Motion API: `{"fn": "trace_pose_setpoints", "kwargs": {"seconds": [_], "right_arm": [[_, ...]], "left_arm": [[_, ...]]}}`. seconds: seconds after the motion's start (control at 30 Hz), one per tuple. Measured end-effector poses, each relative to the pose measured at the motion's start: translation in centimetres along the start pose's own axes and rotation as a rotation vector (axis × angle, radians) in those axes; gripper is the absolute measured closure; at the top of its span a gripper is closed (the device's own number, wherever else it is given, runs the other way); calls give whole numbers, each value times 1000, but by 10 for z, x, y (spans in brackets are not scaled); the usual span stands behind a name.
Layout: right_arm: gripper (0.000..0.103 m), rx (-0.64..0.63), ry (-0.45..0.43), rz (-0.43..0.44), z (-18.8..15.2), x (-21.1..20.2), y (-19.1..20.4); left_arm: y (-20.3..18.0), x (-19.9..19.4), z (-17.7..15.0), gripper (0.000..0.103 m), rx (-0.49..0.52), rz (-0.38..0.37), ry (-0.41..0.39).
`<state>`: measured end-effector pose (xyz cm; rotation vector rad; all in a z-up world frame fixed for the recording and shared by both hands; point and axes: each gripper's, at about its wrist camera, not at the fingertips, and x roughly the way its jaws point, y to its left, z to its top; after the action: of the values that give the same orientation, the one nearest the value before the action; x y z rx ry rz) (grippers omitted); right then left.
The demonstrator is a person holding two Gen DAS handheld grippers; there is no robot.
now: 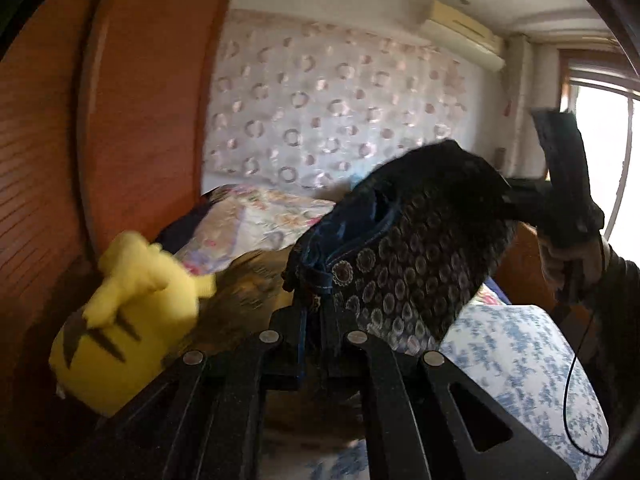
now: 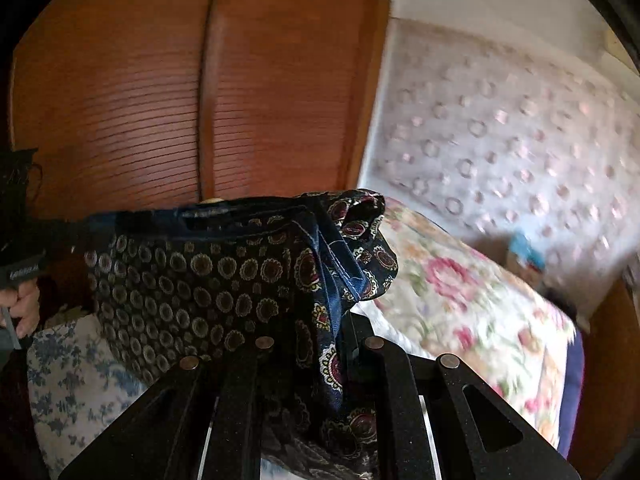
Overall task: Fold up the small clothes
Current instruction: 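Carry the folded robe with both grippers onto the mustard cloth by the wardrobe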
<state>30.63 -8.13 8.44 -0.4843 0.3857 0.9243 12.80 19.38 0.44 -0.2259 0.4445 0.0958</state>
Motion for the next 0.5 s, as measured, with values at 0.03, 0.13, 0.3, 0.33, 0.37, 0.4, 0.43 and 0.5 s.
{"fn": "trace_pose_setpoints", "kwargs": {"seconds": [0.03,0.13,0.3,0.33,0.37,0.4,0.43,0.5], "right_arm": [[90,-16,11,15,8,16,-2],[90,-77,46,64,29,61,8],[90,-140,101,101,52,132,29],[89,-135,111,108,53,141,30],[88,-131,121,108,55,154,31],[86,-124,128,98,57,163,32],[79,-106,137,97,58,169,31],[69,-63,158,87,64,182,30]], "left_arm": [[6,0,-6,98,-16,16,9],[21,8,-21,98,-47,50,42],[43,22,-37,98,-77,81,88],[46,23,-39,98,-81,86,96],[47,25,-40,98,-84,89,101],[48,25,-43,98,-86,91,105],[50,24,-44,98,-86,94,109],[52,25,-45,98,-88,98,110]]}}
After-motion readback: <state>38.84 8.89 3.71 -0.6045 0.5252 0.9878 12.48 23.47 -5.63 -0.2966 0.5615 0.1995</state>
